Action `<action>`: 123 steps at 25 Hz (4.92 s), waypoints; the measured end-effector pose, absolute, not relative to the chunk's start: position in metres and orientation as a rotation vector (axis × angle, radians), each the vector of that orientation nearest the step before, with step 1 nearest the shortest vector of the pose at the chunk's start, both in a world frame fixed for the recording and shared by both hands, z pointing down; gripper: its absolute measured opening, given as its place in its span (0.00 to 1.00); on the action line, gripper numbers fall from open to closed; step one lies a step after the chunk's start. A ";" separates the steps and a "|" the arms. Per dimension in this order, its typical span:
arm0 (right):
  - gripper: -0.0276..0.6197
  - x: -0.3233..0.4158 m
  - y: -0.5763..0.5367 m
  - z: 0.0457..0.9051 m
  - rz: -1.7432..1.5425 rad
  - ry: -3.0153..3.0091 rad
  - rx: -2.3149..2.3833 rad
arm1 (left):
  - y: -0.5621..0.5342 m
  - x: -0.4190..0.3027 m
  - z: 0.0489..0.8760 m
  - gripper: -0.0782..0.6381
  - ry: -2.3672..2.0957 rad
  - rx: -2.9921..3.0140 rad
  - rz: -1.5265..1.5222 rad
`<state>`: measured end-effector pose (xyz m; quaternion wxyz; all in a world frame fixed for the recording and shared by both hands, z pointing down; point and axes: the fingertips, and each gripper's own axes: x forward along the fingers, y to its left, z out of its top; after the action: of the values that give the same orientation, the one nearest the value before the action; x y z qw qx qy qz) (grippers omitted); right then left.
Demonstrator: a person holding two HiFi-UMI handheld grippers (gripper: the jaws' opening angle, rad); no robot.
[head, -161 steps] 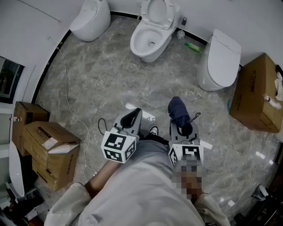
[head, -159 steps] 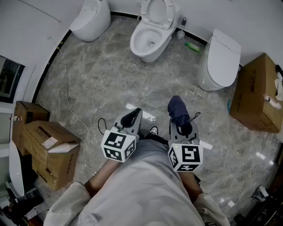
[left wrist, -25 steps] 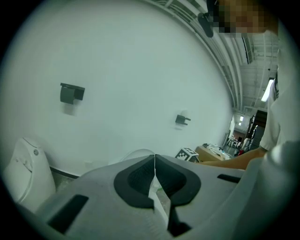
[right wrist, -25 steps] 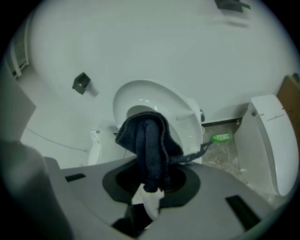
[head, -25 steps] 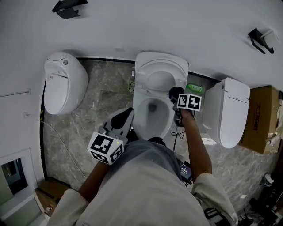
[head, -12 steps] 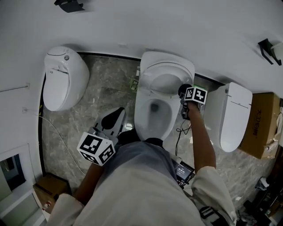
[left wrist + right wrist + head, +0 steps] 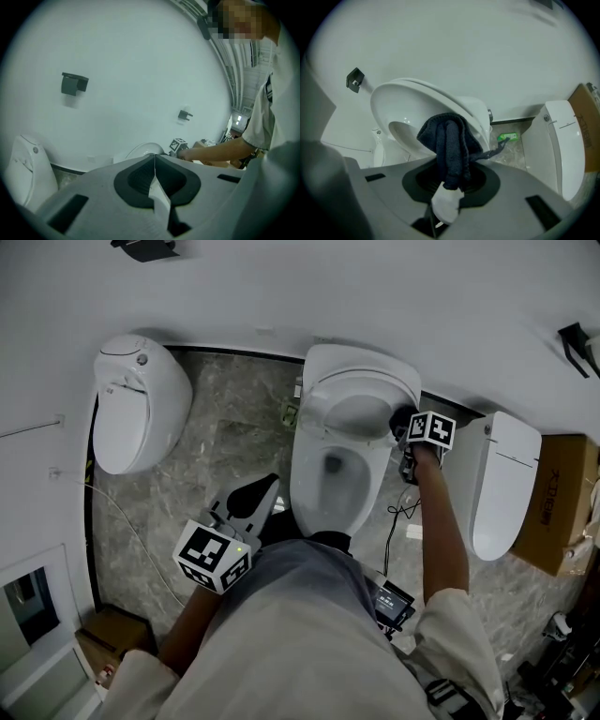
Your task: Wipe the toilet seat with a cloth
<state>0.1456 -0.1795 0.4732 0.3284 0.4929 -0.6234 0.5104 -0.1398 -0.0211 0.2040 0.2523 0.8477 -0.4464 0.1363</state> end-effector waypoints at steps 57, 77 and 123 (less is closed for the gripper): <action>0.15 0.093 -0.210 0.391 1.209 -1.873 1.263 | -0.003 -0.136 0.227 0.12 -1.201 2.290 0.482; 0.15 0.057 -0.216 0.376 1.210 -1.964 1.252 | 0.010 -0.146 0.229 0.12 -1.216 2.248 0.444; 0.15 -0.049 -0.194 0.444 1.367 -2.001 1.113 | 0.024 -0.207 0.246 0.12 -1.316 2.014 0.284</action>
<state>-0.0494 -0.1936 0.4443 0.2350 0.4057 -0.7293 0.4983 -0.2066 0.0243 0.2457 0.3518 0.7783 -0.5083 0.1099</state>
